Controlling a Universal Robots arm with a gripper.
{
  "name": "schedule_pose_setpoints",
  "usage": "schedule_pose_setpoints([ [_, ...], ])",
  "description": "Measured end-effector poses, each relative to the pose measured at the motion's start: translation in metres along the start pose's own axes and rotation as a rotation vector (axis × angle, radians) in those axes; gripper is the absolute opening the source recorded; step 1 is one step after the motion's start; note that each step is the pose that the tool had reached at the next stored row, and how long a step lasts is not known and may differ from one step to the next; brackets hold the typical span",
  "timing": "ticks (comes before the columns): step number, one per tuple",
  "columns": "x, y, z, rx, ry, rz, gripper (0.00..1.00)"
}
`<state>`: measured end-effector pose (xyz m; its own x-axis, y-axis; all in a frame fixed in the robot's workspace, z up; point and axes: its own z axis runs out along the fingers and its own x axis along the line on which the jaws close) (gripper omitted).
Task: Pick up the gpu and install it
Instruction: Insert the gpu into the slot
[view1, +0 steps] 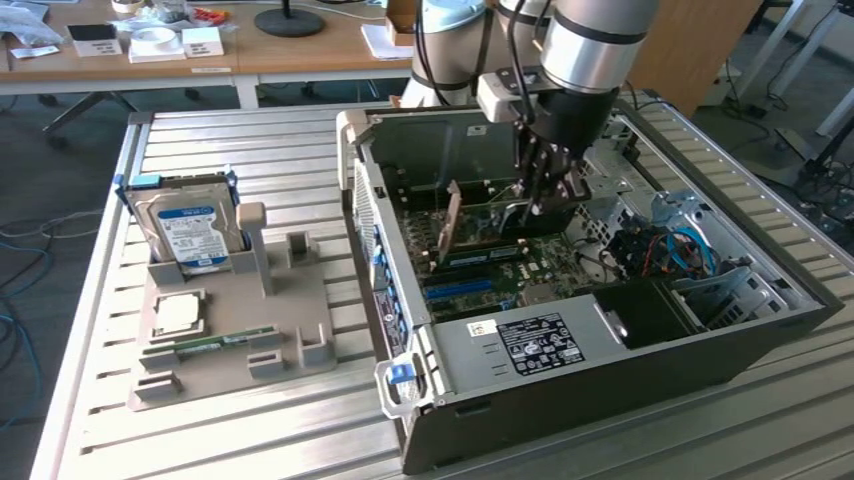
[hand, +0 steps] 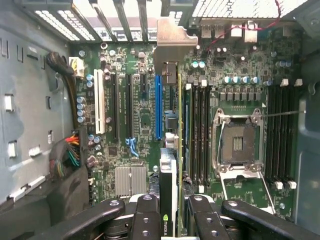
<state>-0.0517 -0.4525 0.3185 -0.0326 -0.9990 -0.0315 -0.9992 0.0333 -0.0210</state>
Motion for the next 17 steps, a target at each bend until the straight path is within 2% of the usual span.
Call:
schedule_pose_setpoints([
  [4,0.0004,0.0046,0.0013,-0.0001,0.0004,0.000,0.27],
  [17,0.0010,0.0077,0.0048,-0.0001,-0.0003,-0.004,0.27],
])
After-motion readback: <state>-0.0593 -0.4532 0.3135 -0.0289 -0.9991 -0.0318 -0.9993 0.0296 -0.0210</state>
